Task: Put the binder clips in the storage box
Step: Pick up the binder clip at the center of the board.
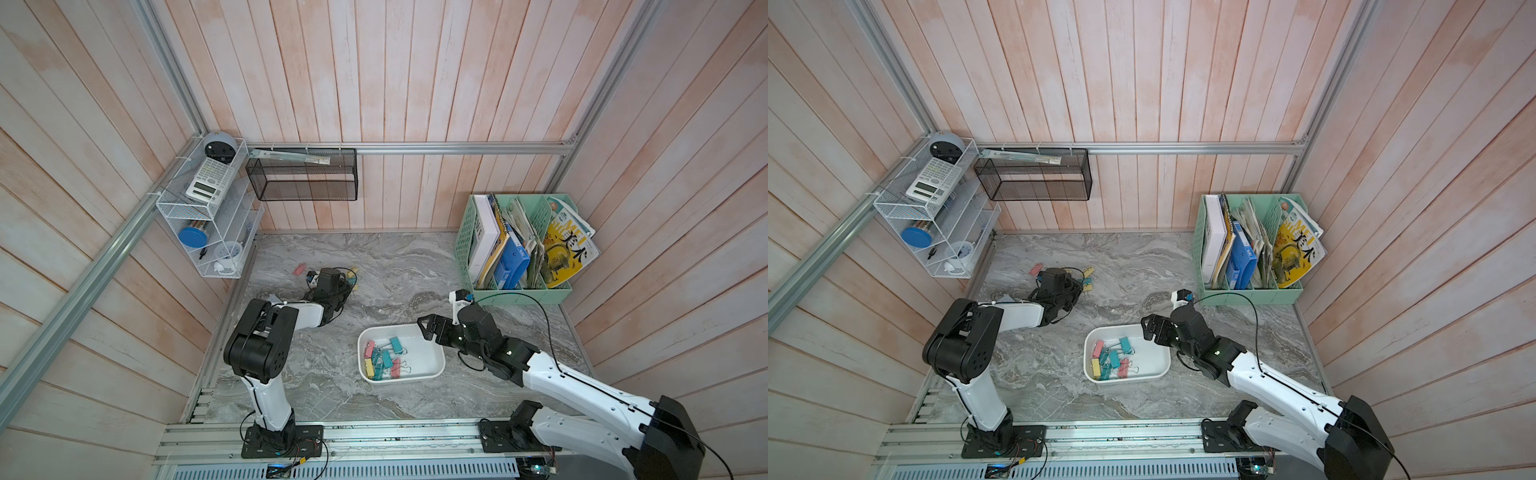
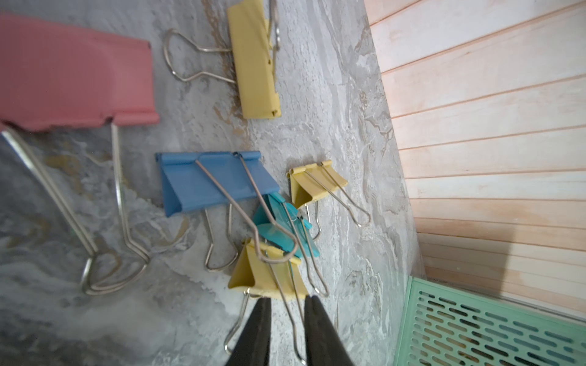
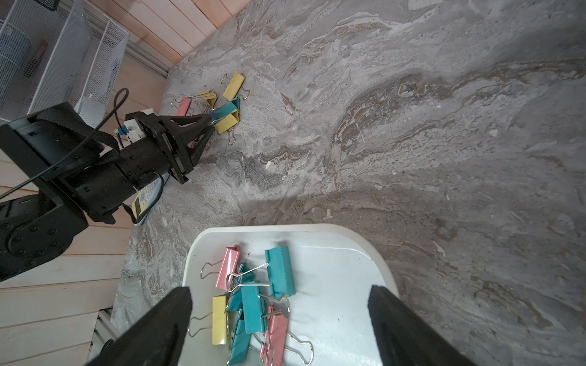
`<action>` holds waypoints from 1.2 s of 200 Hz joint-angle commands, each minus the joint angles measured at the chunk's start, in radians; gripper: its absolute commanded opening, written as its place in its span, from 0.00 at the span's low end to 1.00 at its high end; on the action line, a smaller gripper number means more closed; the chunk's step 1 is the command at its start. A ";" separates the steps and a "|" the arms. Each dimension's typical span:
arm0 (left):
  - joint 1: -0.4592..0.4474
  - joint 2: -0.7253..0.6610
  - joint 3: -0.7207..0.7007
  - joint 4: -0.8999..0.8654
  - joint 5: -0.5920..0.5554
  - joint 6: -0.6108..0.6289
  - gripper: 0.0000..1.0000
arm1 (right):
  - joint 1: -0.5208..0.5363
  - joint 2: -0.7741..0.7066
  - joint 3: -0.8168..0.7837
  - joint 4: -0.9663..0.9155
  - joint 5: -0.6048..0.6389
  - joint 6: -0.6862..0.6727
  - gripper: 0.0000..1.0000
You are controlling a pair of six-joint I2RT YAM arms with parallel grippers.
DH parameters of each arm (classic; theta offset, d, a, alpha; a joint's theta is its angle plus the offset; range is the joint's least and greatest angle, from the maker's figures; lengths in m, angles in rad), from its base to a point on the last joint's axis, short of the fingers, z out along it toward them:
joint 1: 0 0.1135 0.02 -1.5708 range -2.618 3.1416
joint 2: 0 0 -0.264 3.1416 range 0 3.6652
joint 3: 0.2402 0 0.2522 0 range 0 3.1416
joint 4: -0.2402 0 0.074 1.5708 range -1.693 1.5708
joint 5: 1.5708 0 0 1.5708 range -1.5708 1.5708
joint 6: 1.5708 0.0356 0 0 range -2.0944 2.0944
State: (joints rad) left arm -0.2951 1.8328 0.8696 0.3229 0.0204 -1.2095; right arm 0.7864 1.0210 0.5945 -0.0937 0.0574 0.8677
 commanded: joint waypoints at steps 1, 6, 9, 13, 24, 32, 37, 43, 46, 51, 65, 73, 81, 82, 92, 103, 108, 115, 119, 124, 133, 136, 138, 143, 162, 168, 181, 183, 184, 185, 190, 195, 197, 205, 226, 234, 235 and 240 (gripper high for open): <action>0.000 0.035 0.018 0.018 0.037 0.016 0.32 | -0.003 0.005 0.031 -0.004 0.000 0.001 0.94; 0.000 0.040 0.024 0.020 0.043 0.015 0.32 | -0.003 0.006 0.031 -0.004 -0.001 0.001 0.94; 0.000 0.043 0.027 0.020 0.045 0.015 0.32 | -0.004 0.006 0.030 -0.005 0.000 0.002 0.94; 0.001 0.047 0.031 0.019 0.047 0.013 0.32 | -0.003 0.005 0.031 -0.005 -0.001 0.002 0.94; -0.001 0.056 0.039 0.018 0.049 0.010 0.32 | -0.004 0.006 0.031 -0.006 -0.001 0.002 0.94; -0.002 0.063 0.042 0.017 0.050 0.009 0.31 | -0.003 0.004 0.031 -0.009 -0.001 0.001 0.94; -0.002 0.064 0.044 0.015 0.052 0.008 0.30 | -0.003 0.003 0.031 -0.009 -0.001 0.001 0.94; -0.002 0.065 0.043 0.012 0.050 0.008 0.28 | -0.004 0.002 0.029 -0.011 0.000 0.001 0.94; -0.001 0.065 0.042 0.012 0.048 0.008 0.27 | -0.003 0.002 0.029 -0.012 0.002 0.001 0.94; -0.001 0.065 0.041 0.011 0.047 0.009 0.24 | -0.004 0.001 0.027 -0.013 0.001 -0.001 0.94; -0.002 0.061 0.034 0.004 0.046 0.010 0.15 | -0.003 0.001 0.027 -0.014 0.005 -0.004 0.94; -0.001 0.056 0.032 -0.003 0.049 0.012 0.11 | -0.004 0.002 0.026 -0.014 0.008 -0.010 0.94; -0.002 0.050 0.029 -0.011 0.054 0.011 0.07 | -0.009 0.005 0.030 -0.021 0.007 -0.018 0.94; -0.002 0.049 0.029 -0.012 0.054 0.011 0.07 | -0.010 0.005 0.030 -0.024 0.006 -0.020 0.95; -0.002 0.036 0.021 -0.022 0.065 0.012 0.03 | -0.028 0.008 0.038 -0.041 -0.001 -0.027 0.96; -0.006 0.019 0.010 -0.036 0.079 0.007 0.00 | -0.055 0.010 0.044 -0.050 -0.029 -0.039 0.97; -0.008 0.009 0.006 -0.043 0.083 0.007 0.00 | -0.074 0.009 0.044 -0.051 -0.049 -0.045 0.98; -0.015 -0.007 -0.001 -0.061 0.091 0.008 0.00 | -0.099 0.007 0.042 -0.053 -0.080 -0.056 0.98; -0.018 -0.016 -0.003 -0.075 0.094 0.011 0.00 | -0.114 0.006 0.042 -0.053 -0.100 -0.061 0.98; -0.023 -0.030 -0.004 -0.098 0.098 0.018 0.00 | -0.134 0.005 0.042 -0.053 -0.126 -0.068 0.98; -0.033 -0.055 0.001 -0.156 0.099 0.040 0.00 | -0.169 0.001 0.041 -0.055 -0.171 -0.077 0.98; -0.037 -0.065 0.001 -0.180 0.098 0.050 0.00 | -0.181 0.000 0.041 -0.057 -0.183 -0.080 0.98; -0.040 -0.074 0.003 -0.196 0.095 0.058 0.00 | -0.188 -0.001 0.042 -0.060 -0.190 -0.081 0.98; -0.047 -0.092 0.006 -0.232 0.087 0.079 0.00 | -0.207 -0.002 0.042 -0.064 -0.212 -0.087 0.98; -0.084 -0.177 0.019 -0.383 0.023 0.177 0.00 | -0.268 -0.006 0.042 -0.085 -0.269 -0.104 0.98; -0.098 -0.206 0.031 -0.437 -0.010 0.214 0.00 | -0.283 -0.007 0.041 -0.094 -0.278 -0.109 0.98; -0.140 -0.272 0.068 -0.566 -0.101 0.306 0.00 | -0.309 -0.012 0.046 -0.116 -0.289 -0.124 0.98; -0.147 -0.277 0.075 -0.591 -0.119 0.321 0.00 | -0.313 -0.014 0.045 -0.119 -0.289 -0.127 0.98; -0.150 -0.284 0.079 -0.602 -0.123 0.328 0.00 | -0.314 -0.013 0.046 -0.121 -0.289 -0.128 0.98; -0.154 -0.290 0.083 -0.612 -0.135 0.335 0.00 | -0.315 -0.013 0.047 -0.123 -0.289 -0.130 0.98; -0.177 -0.315 0.104 -0.667 -0.186 0.371 0.00 | -0.323 -0.015 0.049 -0.132 -0.287 -0.137 0.98; -0.200 -0.337 0.128 -0.723 -0.238 0.403 0.00 | -0.328 -0.017 0.052 -0.140 -0.286 -0.144 0.98; -0.213 -0.344 0.142 -0.753 -0.261 0.417 0.00 | -0.330 -0.018 0.054 -0.144 -0.284 -0.146 0.98; -0.261 -0.369 0.200 -0.861 -0.353 0.474 0.00 | -0.337 -0.018 0.060 -0.158 -0.283 -0.158 0.98; -0.418 -0.362 0.412 -1.187 -0.550 0.586 0.00 | -0.350 -0.018 0.075 -0.202 -0.242 -0.178 0.97; -0.482 -0.337 0.495 -1.314 -0.608 0.601 0.00 | -0.358 -0.013 0.080 -0.228 -0.199 -0.171 0.98; -0.490 -0.333 0.505 -1.322 -0.613 0.602 0.00 | -0.360 -0.013 0.081 -0.233 -0.193 -0.170 0.98; -0.529 -0.315 0.555 -1.400 -0.642 0.603 0.00 | -0.369 -0.007 0.086 -0.250 -0.170 -0.161 0.98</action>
State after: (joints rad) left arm -0.6811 1.4887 1.2369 -0.6151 -0.3553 -0.7559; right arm 0.4423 1.0187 0.6353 -0.2466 -0.1864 0.7277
